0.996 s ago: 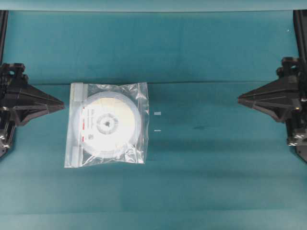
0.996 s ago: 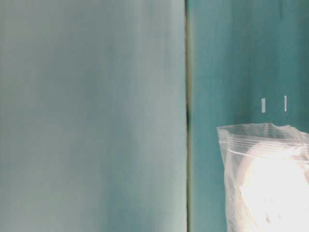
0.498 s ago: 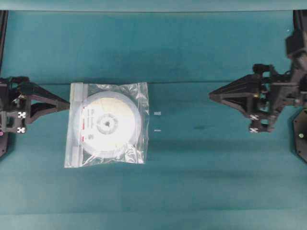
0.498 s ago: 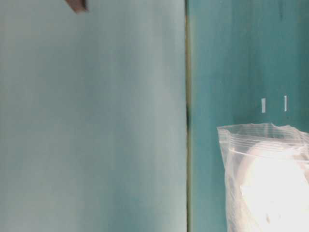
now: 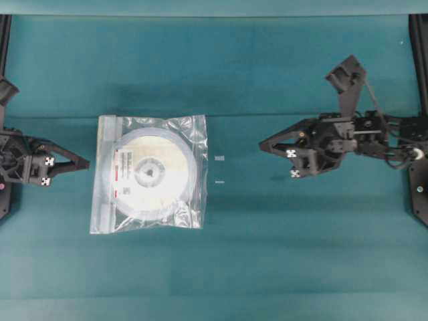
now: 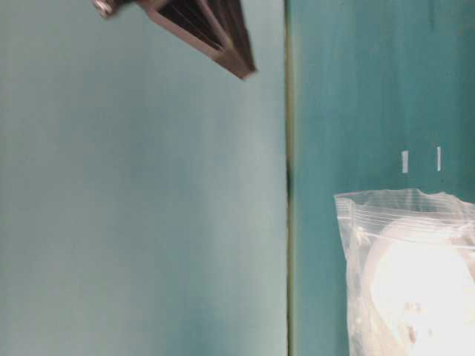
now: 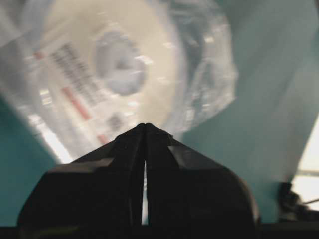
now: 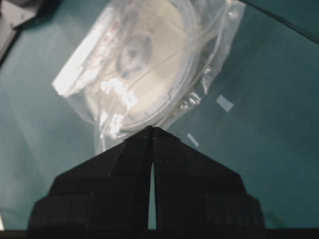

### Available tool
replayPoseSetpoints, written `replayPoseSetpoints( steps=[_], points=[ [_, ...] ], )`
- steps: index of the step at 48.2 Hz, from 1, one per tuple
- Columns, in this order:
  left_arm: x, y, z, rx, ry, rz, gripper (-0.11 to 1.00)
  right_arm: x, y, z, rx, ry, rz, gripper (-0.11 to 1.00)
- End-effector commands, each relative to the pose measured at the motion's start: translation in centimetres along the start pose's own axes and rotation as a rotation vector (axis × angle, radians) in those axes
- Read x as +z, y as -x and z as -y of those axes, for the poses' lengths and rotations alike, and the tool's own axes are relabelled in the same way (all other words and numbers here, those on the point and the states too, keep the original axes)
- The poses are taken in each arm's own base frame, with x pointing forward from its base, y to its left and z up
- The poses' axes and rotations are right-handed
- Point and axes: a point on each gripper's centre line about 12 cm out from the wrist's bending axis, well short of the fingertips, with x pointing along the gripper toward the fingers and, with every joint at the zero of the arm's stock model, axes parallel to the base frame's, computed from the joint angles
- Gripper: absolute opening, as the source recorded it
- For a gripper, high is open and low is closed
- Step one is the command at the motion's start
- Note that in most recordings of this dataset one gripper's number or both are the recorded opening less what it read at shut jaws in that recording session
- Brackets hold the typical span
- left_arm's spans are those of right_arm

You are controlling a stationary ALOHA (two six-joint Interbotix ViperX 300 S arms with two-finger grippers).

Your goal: Take out the reel from the clear zip bag.

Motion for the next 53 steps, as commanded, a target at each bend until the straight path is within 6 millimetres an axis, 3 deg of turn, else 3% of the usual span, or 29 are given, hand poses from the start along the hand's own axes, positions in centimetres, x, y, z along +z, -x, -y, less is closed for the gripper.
replayPoseSetpoints(
  steps=[1, 8, 23, 33, 39, 49, 53],
  points=[
    [-0.1, -0.1, -0.6, 0.002, -0.001, 0.01, -0.02, 0.4, -0.9, -0.6, 0.009, -0.023, 0.013, 0.03],
    [-0.3, 0.0, -2.4, 0.055, 0.031, 0.026, -0.02, 0.2, -1.7, -0.4, -0.006, -0.038, 0.003, 0.17],
    [-0.7, -0.3, -4.0, 0.113, 0.052, 0.02, -0.01, 0.2, -2.5, 0.2, -0.036, -0.088, 0.002, 0.74],
    [-0.7, -1.1, -4.1, 0.098, 0.055, 0.028, 0.04, 0.1, -3.2, 0.4, -0.046, -0.093, 0.004, 0.78],
    [-0.7, -1.9, -4.1, 0.105, 0.056, 0.021, 0.25, -0.2, -3.7, 0.6, -0.054, -0.091, 0.002, 0.78],
    [-0.6, -3.5, -4.3, 0.159, 0.058, -0.014, 0.85, -0.7, -4.5, 0.9, -0.069, -0.086, -0.011, 0.78],
    [-0.5, -4.1, -4.2, 0.177, 0.059, -0.026, 0.97, -0.7, -4.6, 0.9, -0.071, -0.089, -0.011, 0.78]
  ],
)
